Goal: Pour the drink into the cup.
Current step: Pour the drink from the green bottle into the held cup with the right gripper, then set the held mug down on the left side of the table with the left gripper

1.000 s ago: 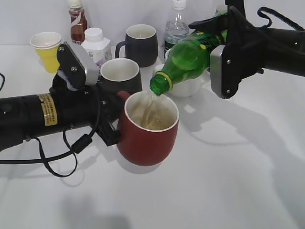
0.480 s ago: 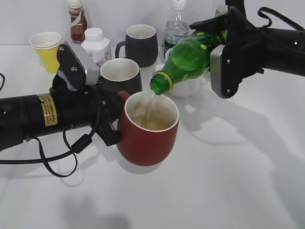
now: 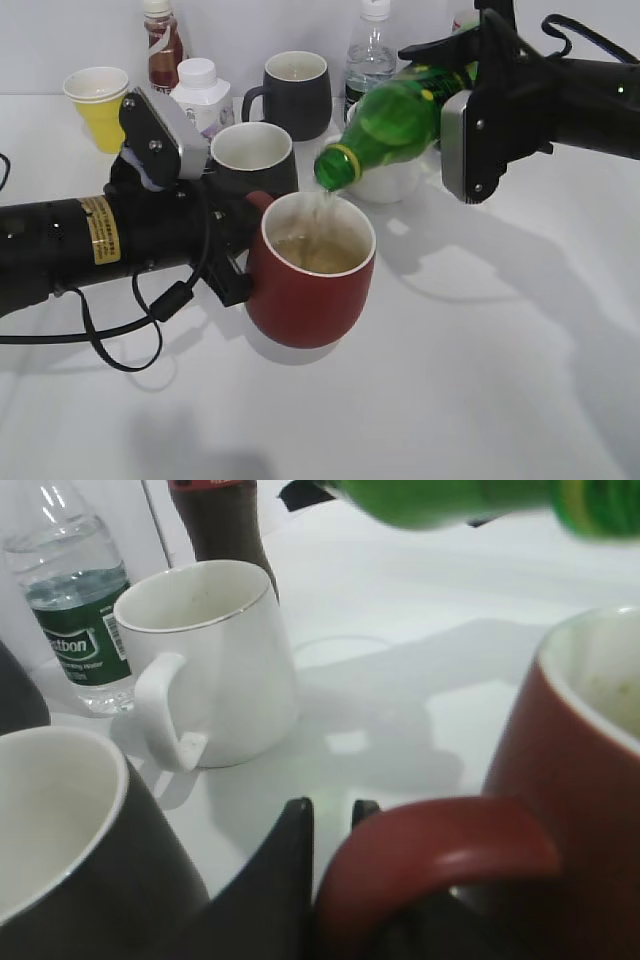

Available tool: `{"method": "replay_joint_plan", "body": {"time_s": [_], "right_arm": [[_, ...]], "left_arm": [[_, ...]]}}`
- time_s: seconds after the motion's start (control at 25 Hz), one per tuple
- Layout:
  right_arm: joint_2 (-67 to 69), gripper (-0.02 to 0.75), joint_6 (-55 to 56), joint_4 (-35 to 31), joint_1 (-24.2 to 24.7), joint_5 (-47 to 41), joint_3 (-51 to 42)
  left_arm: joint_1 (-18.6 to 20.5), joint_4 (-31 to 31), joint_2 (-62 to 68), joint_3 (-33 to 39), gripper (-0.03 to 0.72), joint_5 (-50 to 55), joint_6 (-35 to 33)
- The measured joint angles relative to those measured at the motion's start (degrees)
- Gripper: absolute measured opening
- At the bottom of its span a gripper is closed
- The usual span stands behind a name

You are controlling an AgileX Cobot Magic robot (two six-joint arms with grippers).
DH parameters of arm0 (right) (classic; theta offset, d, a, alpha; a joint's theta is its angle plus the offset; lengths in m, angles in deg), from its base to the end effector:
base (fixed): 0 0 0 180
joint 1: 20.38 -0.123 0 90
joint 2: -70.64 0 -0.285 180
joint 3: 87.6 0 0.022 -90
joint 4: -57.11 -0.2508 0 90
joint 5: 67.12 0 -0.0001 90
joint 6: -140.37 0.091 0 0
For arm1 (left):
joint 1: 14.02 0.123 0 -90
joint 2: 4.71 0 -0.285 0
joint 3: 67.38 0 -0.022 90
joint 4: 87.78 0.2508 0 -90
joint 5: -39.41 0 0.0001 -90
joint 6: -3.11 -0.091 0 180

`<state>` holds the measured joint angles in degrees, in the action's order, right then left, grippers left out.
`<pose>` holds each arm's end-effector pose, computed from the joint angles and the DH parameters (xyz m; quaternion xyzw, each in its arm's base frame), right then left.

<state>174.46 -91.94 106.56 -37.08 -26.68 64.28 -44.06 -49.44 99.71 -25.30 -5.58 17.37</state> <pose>0.3190 0.1425 0.2307 -0.7125 0.2998 -0.2203 0.5950 0.2444 -0.1874 0.1761 0.4240 0.6797 -0.2557 0.5411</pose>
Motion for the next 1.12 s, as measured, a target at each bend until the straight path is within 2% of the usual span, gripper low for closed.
{"method": "replay_joint_plan", "body": {"time_s": [0.28,0.6,0.76,0.88,1.12], "right_arm": [[0.0,0.428,20.9,-0.1,0.0,0.0,0.0],[0.0,0.428,53.2,3.7,0.0,2.9,0.0],[0.0,0.428,61.2,-4.4,0.0,6.4,0.1],[0.0,0.428,62.6,-11.7,0.0,6.6,0.2],[0.0,0.428,64.2,-19.6,0.0,6.6,1.2]], "left_arm": [[0.0,-2.2,-0.3,0.0,0.085,-1.8,-0.1],[0.4,-5.9,-4.7,0.2,0.085,-1.6,-0.2],[3.0,-10.3,-8.3,1.9,0.085,-1.4,-0.2],[6.4,-13.3,-11.8,4.3,0.085,-1.3,-0.2],[14.5,-14.8,-19.1,6.6,0.085,4.2,-0.2]]}}
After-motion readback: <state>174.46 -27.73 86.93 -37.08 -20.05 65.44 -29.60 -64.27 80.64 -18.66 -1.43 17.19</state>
